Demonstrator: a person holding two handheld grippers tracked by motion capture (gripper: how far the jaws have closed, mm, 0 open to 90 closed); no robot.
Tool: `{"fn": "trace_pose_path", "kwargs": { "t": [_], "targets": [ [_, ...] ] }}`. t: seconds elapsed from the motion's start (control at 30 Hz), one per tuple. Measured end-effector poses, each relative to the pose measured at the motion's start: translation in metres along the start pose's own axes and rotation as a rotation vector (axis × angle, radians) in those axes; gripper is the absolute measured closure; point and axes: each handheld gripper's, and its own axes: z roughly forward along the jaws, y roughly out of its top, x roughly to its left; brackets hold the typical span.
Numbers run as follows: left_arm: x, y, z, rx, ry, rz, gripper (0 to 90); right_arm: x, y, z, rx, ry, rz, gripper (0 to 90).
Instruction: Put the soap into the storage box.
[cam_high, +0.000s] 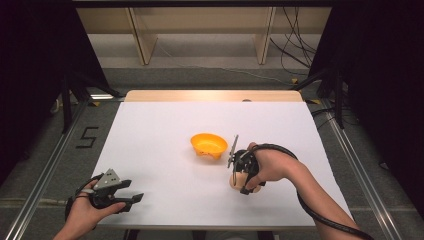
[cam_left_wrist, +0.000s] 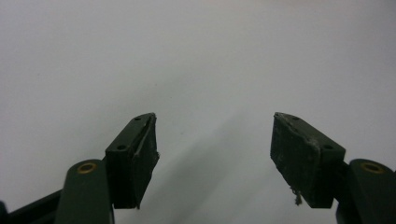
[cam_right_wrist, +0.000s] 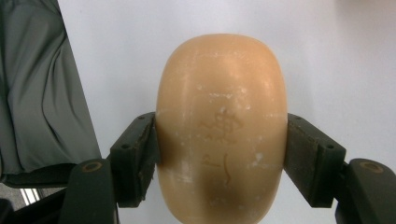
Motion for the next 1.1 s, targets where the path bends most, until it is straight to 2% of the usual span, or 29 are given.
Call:
{"fn": "trace_pose_path", "kwargs": {
  "t": [0.03,0.07,0.13,0.17,0.2,0.27,0.3,0.33,0.37,0.43,0.53,0.6,0.63,0.67,0.7,0.73,0.77,0.8,0.83,0.9,0.93,0.97,1.0,1.03,1.1],
  "targets": [
    [0.000,0.000,0.000,0.002,-0.001,0.004,31.5,-0.001,-0.002,0.000,-0.002,-0.008,0.002,33.4],
    [0.000,0.000,0.000,0.001,-0.001,0.004,31.6,0.000,-0.002,-0.001,0.002,-0.004,0.025,33.4],
    [0.000,0.000,0.000,0.002,-0.001,0.006,31.6,-0.003,-0.004,-0.001,-0.006,-0.006,0.000,33.4],
    [-0.001,0.000,0.001,0.001,-0.005,-0.014,31.6,-0.003,-0.005,-0.002,-0.001,-0.003,0.015,33.4],
    [-0.001,0.000,0.001,0.001,-0.006,-0.013,31.6,-0.003,-0.006,-0.002,-0.003,-0.010,0.023,33.4],
    [-0.001,0.000,0.001,0.001,-0.005,-0.015,31.5,-0.005,-0.007,-0.002,-0.003,-0.008,0.004,33.5],
    [-0.001,0.000,0.000,0.002,-0.003,-0.011,31.5,-0.004,-0.007,-0.002,-0.001,-0.009,0.021,33.5],
    [0.000,0.000,0.000,0.003,0.000,0.006,31.5,-0.006,-0.009,-0.001,-0.011,-0.009,0.006,33.5],
    [0.000,0.000,0.000,0.002,0.000,0.005,31.6,-0.005,-0.009,-0.003,0.002,-0.006,0.023,33.5],
    [0.000,0.000,0.000,-0.001,0.000,0.002,31.6,-0.007,-0.010,-0.002,-0.008,-0.009,0.013,33.4],
    [0.000,0.000,0.000,-0.001,0.000,0.002,31.6,-0.008,-0.011,-0.004,-0.002,-0.018,0.027,33.4],
    [0.000,0.000,0.000,-0.001,0.001,0.003,31.6,-0.012,-0.012,-0.004,-0.010,-0.021,0.005,33.5],
    [0.000,0.000,0.000,-0.002,0.001,0.002,31.6,-0.011,-0.012,-0.006,-0.003,-0.019,0.025,33.5],
    [0.000,0.000,0.000,-0.002,0.002,0.002,31.6,-0.013,-0.013,-0.006,-0.011,-0.025,0.014,33.4],
    [0.000,0.000,0.000,-0.002,0.001,0.002,31.5,-0.013,-0.013,-0.008,-0.002,-0.021,0.038,33.4],
    [0.000,0.000,0.000,-0.003,0.002,0.001,31.5,-0.014,-0.013,-0.009,-0.006,-0.031,0.032,33.4],
    [0.000,0.000,0.000,-0.002,0.005,0.002,31.5,-0.014,-0.014,-0.010,-0.001,-0.029,0.049,33.4],
    [0.000,0.000,0.000,-0.004,0.005,0.001,31.6,-0.017,-0.014,-0.010,-0.014,-0.031,0.017,33.5],
    [0.000,0.000,0.000,-0.004,0.002,0.001,31.5,-0.015,-0.014,-0.011,-0.007,-0.039,0.048,33.5],
    [0.000,0.000,0.000,-0.001,0.001,0.004,31.6,-0.020,-0.015,-0.011,-0.011,-0.037,0.005,33.4],
    [0.000,0.000,0.000,-0.001,0.000,0.003,31.6,-0.019,-0.015,-0.012,0.003,-0.050,0.039,33.5],
    [0.000,0.000,0.000,-0.002,0.000,0.004,31.5,-0.019,-0.014,-0.013,0.003,-0.049,0.031,33.5],
    [0.000,0.000,0.000,-0.002,0.001,0.003,31.5,-0.022,-0.015,-0.012,-0.009,-0.051,-0.001,33.5],
    [0.000,0.000,0.001,-0.008,0.000,-0.004,31.5,-0.022,-0.015,-0.013,0.001,-0.045,0.019,33.5],
    [0.000,0.000,0.001,-0.008,0.000,-0.004,31.6,-0.023,-0.015,-0.013,-0.001,-0.047,0.022,33.5]
  ]
}}
